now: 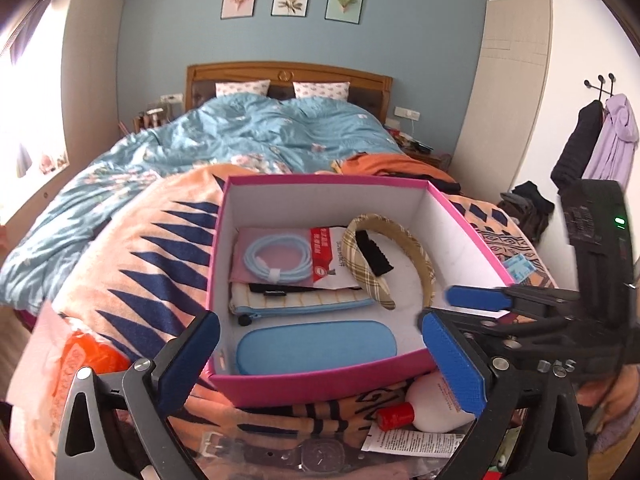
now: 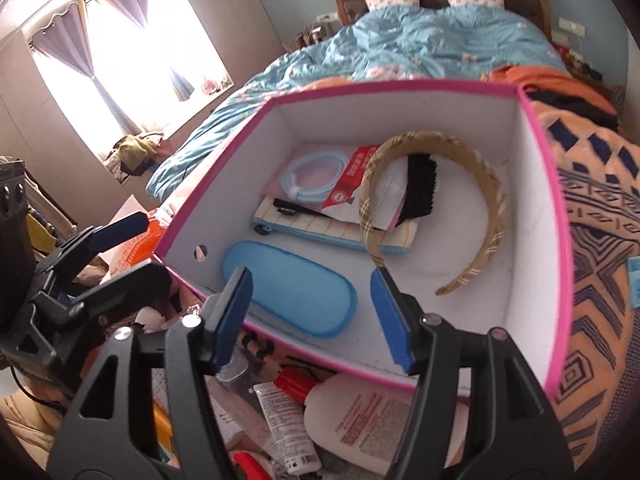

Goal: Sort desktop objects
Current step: 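Withdraw both grippers from the box back over the pile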

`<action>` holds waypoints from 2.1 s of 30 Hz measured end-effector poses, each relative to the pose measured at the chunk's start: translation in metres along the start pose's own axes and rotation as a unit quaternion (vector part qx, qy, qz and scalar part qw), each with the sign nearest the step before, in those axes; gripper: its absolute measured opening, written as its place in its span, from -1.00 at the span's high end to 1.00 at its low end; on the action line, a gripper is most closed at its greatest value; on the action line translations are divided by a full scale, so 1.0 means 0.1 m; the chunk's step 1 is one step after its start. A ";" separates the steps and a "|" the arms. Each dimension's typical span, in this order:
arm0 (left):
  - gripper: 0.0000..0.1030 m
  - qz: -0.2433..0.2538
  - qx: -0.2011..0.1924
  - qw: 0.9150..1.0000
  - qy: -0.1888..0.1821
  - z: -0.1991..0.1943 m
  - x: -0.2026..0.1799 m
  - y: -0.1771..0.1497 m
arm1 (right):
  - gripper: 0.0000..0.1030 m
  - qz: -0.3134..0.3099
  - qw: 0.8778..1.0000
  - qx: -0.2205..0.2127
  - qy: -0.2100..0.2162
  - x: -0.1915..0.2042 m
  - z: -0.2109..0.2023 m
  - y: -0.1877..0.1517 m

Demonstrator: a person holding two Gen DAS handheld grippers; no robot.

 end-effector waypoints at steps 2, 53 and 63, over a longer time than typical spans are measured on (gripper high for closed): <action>-1.00 -0.002 -0.005 1.000 0.007 -0.05 -0.01 -0.01 | -0.29 -0.007 1.000 -0.013 -0.009 0.07 -0.07 -0.04; -1.00 0.012 0.027 0.995 0.094 -0.41 -0.34 -0.65 | -0.94 -0.058 0.987 -0.109 -0.104 0.45 -0.73 -0.92; -1.00 0.002 0.030 0.995 0.097 -0.38 -0.31 -0.66 | -0.94 -0.054 0.988 -0.105 -0.097 0.42 -0.72 -0.93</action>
Point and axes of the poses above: each gripper's, at about its wrist camera, not at the fingertips, and z roughly the way its jaws point, x to its left, y to its top, the point moved 1 cm from there along z, roughly the way its jaws point, and after that the axes turned 2 degrees about x, right-handed, at the moved point
